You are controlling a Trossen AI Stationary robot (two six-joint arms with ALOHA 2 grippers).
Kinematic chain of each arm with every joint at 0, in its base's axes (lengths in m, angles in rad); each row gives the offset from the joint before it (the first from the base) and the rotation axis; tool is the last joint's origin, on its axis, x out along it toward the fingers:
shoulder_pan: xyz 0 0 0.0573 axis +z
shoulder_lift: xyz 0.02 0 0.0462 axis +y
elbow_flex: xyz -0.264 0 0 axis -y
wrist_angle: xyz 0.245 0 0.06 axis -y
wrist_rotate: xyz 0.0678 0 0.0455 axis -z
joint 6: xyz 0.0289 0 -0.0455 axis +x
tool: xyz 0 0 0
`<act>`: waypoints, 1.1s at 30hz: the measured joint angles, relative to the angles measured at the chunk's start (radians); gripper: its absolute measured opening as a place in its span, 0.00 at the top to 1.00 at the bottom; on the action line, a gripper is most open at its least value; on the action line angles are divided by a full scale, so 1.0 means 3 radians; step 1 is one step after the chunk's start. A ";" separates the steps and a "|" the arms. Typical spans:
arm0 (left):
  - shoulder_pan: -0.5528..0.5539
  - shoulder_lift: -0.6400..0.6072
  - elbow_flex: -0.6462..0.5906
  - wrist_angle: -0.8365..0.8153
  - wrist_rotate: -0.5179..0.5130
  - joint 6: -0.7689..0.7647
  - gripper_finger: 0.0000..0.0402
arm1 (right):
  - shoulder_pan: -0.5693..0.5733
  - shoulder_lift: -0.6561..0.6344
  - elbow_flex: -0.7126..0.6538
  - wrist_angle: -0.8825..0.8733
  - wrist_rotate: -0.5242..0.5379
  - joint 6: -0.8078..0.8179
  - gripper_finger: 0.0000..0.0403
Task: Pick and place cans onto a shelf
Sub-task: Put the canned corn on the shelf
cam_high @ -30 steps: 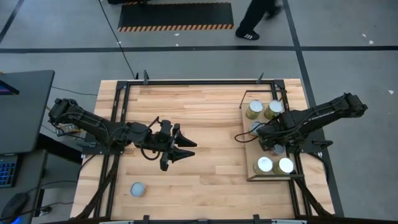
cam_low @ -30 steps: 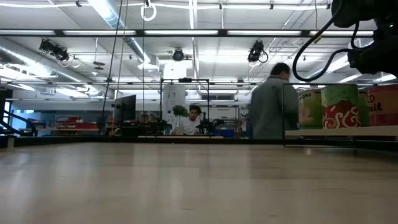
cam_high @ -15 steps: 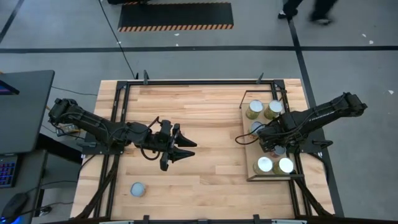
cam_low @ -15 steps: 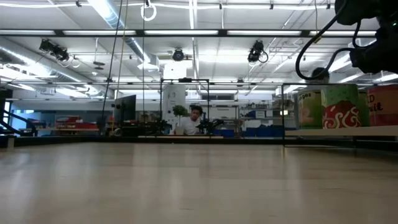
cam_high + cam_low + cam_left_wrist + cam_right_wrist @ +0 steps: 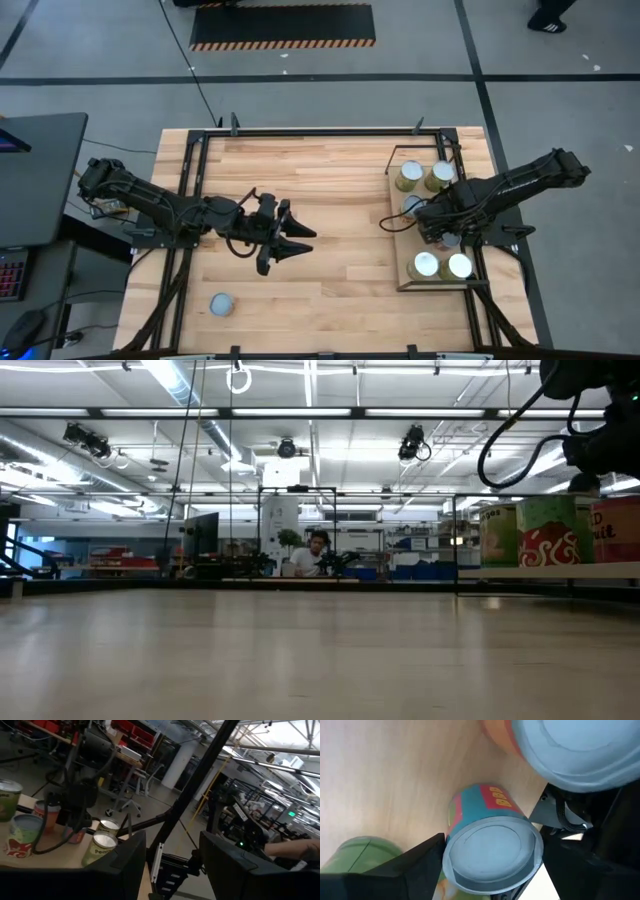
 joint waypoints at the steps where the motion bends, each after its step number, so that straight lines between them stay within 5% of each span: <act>1: 0.0000 0.0000 0.0000 0.0000 0.0021 0.0001 0.52 | 0.0000 -0.0002 0.0030 -0.0036 0.0005 0.0000 0.18; 20: -0.0009 -0.0001 0.0000 0.0001 0.0059 -0.0005 0.52 | 0.0019 -0.0004 0.0134 0.0163 0.0012 0.0010 0.16; 33: -0.0009 -0.0004 0.0000 0.0001 0.0059 0.0003 0.52 | 0.0130 0.0011 0.0081 0.0281 0.0061 0.0190 0.39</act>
